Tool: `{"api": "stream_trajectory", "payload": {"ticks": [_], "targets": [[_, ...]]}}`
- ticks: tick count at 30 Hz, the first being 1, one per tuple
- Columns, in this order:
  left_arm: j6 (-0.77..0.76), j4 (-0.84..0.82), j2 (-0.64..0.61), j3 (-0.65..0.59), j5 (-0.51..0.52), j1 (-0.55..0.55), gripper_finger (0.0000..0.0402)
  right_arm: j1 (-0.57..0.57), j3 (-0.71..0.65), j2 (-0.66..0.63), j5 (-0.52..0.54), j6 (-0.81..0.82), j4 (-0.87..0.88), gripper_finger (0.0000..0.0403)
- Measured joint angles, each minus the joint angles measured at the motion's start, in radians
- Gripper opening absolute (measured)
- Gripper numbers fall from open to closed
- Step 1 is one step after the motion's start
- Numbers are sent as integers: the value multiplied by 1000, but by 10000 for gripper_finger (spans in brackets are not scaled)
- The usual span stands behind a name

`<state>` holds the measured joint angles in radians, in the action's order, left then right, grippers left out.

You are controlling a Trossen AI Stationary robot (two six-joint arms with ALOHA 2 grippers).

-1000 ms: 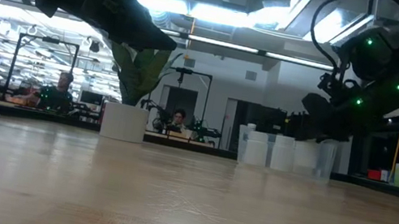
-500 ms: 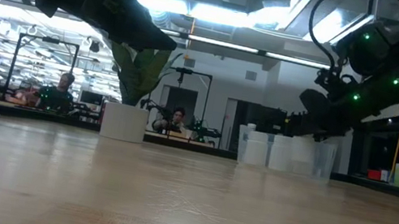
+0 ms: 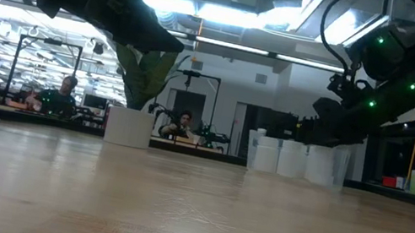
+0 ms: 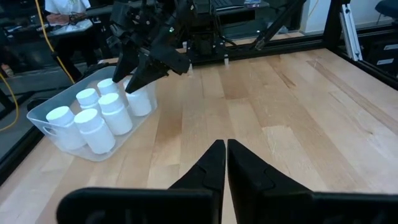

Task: Pick and place pill bottles into a basket
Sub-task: Return to Home Position

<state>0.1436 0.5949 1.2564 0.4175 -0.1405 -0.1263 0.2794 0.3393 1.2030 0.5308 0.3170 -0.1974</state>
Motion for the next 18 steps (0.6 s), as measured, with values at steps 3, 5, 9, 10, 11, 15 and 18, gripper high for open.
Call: {"api": "stream_trajectory", "payload": {"ticks": [3, 5, 9, 10, 11, 15, 18], "targets": [[0, 0, 0, 0, 0, 0, 12, 0, 0, -5, 0, -19, -6, 277], [0, 0, 0, 0, 0, 0, 10, 0, 10, -20, 0, -45, 5, 277], [0, 0, 0, 0, 0, 0, 7, 0, 81, -81, 1, -112, 77, 277], [0, 1, 0, 0, 0, 0, 7, 0, 105, -98, 2, -125, 115, 277], [0, 3, 0, 0, 0, 0, 6, 0, 129, -115, 2, -141, 161, 277], [0, 22, 0, 0, 0, 0, 6, 0, 215, -172, 2, -141, 355, 261], [0, 42, 0, 0, 0, 0, 4, -5, 253, -211, 2, -147, 450, 212]]}}
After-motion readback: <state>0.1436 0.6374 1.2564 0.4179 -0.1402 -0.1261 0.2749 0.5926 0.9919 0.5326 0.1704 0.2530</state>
